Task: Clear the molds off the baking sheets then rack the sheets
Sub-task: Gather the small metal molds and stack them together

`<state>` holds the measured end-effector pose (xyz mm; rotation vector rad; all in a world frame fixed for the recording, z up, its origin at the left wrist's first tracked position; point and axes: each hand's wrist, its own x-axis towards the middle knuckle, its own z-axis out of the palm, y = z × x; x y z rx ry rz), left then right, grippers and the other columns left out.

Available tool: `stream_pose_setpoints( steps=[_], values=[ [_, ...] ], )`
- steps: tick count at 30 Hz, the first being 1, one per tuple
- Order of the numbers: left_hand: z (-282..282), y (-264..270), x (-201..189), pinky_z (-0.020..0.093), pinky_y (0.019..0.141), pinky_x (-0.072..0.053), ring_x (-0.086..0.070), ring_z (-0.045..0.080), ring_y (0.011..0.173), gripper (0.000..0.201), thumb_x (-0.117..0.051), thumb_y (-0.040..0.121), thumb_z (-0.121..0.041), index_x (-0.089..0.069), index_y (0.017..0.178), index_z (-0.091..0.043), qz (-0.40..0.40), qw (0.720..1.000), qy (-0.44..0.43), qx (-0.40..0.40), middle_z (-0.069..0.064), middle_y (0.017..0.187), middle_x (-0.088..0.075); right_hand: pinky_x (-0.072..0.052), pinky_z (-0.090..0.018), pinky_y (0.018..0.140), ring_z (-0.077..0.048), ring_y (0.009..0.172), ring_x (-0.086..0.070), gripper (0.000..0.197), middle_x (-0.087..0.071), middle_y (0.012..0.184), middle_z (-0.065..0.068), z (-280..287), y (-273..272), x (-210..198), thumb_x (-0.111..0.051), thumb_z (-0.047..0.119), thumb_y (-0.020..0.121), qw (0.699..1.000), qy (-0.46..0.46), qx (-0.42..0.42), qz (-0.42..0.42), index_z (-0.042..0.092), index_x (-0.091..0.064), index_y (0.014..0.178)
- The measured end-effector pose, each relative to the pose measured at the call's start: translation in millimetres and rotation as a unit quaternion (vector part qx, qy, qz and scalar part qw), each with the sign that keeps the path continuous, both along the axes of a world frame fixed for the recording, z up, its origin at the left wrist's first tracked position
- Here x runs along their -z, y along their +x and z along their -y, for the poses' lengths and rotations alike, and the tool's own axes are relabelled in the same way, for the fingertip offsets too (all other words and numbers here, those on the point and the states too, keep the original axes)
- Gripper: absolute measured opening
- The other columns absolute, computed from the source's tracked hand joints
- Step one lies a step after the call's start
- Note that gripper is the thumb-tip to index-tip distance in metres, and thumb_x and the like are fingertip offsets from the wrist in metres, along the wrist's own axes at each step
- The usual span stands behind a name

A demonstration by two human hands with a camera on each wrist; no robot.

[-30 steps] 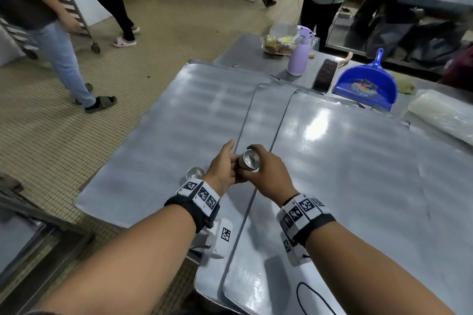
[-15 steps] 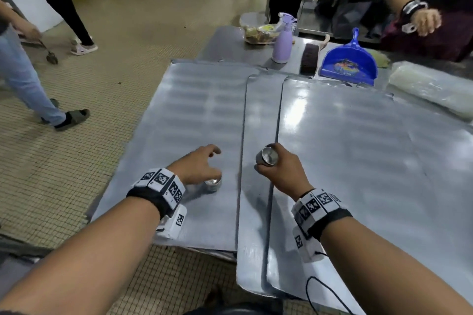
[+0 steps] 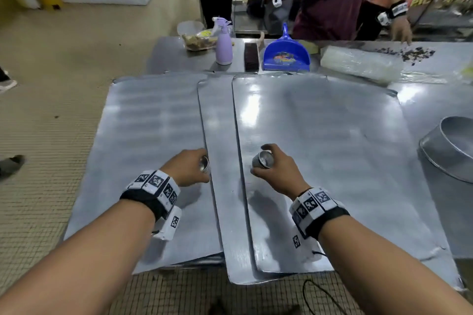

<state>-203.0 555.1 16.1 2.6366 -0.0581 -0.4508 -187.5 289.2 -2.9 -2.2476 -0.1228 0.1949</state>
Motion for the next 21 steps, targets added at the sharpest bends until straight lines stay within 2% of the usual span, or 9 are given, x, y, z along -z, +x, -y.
stream_pose_setpoints(
  steps=[3,5,9,14,17,19,21],
  values=[
    [36.2,19.0,-17.9,0.033,0.073,-0.053,-0.061,0.018,0.085,0.032,-0.075,0.077,-0.029,-0.058,0.103,-0.021,0.021,0.999,-0.005,0.041,-0.004,0.095,-0.063,-0.053,-0.030,0.078,-0.016,0.090,-0.064,0.045,-0.065,0.097,0.010,27.7,-3.9,-6.3,-0.081,0.034,0.073,1.000,0.002,0.022,-0.001,0.029,-0.059,0.112],
    [68.2,28.8,-25.3,0.032,0.074,-0.054,-0.061,0.015,0.085,0.034,-0.075,0.078,-0.031,-0.058,0.105,-0.022,0.028,0.997,-0.007,0.073,-0.005,0.096,-0.063,-0.054,-0.033,0.079,-0.016,0.090,-0.064,0.043,-0.066,0.096,0.008,50.0,-6.5,-10.8,-0.081,0.035,0.073,0.999,-0.001,0.038,-0.002,0.028,-0.060,0.109],
    [141.5,41.7,-32.1,0.034,0.077,-0.054,-0.062,0.017,0.088,0.039,-0.077,0.075,-0.036,-0.059,0.108,-0.024,0.033,0.992,-0.001,0.125,-0.007,0.098,-0.064,-0.050,-0.030,0.076,-0.017,0.091,-0.062,0.045,-0.066,0.100,0.004,104.1,-9.9,-17.4,-0.081,0.039,0.072,0.997,-0.009,0.076,0.002,0.026,-0.059,0.109],
    [242.7,46.4,-33.7,0.027,0.067,-0.046,-0.061,0.014,0.085,0.037,-0.078,0.074,-0.032,-0.061,0.105,-0.023,0.031,0.987,-0.026,0.157,-0.012,0.090,-0.060,-0.045,-0.027,0.070,-0.017,0.089,-0.062,0.048,-0.066,0.101,0.002,192.8,-18.0,-23.1,-0.080,0.040,0.071,0.994,-0.006,0.113,0.004,0.026,-0.056,0.110],
    [300.8,47.5,-30.8,0.032,0.075,-0.051,-0.062,0.017,0.088,0.036,-0.077,0.073,-0.031,-0.061,0.104,-0.022,0.030,0.984,-0.042,0.173,-0.009,0.092,-0.063,-0.045,-0.027,0.074,-0.017,0.093,-0.061,0.049,-0.065,0.102,0.005,249.2,-22.1,-27.3,-0.080,0.037,0.073,0.992,-0.010,0.122,0.009,0.028,-0.058,0.116],
    [337.1,47.6,-27.9,0.033,0.078,-0.053,-0.061,0.017,0.088,0.036,-0.077,0.074,-0.031,-0.061,0.105,-0.022,0.031,0.982,-0.049,0.177,-0.009,0.092,-0.062,-0.047,-0.027,0.075,-0.017,0.092,-0.060,0.045,-0.065,0.099,0.006,285.1,-24.6,-30.9,-0.080,0.036,0.073,0.991,-0.024,0.131,0.012,0.028,-0.061,0.113],
    [369.8,47.8,-25.1,0.034,0.079,-0.053,-0.061,0.017,0.088,0.038,-0.076,0.074,-0.032,-0.060,0.107,-0.023,0.034,0.981,-0.054,0.183,-0.010,0.092,-0.061,-0.044,-0.021,0.069,-0.016,0.088,-0.059,0.039,-0.065,0.093,0.008,316.4,-27.4,-33.4,-0.080,0.036,0.073,0.989,-0.033,0.143,0.013,0.028,-0.063,0.107]
  ],
)
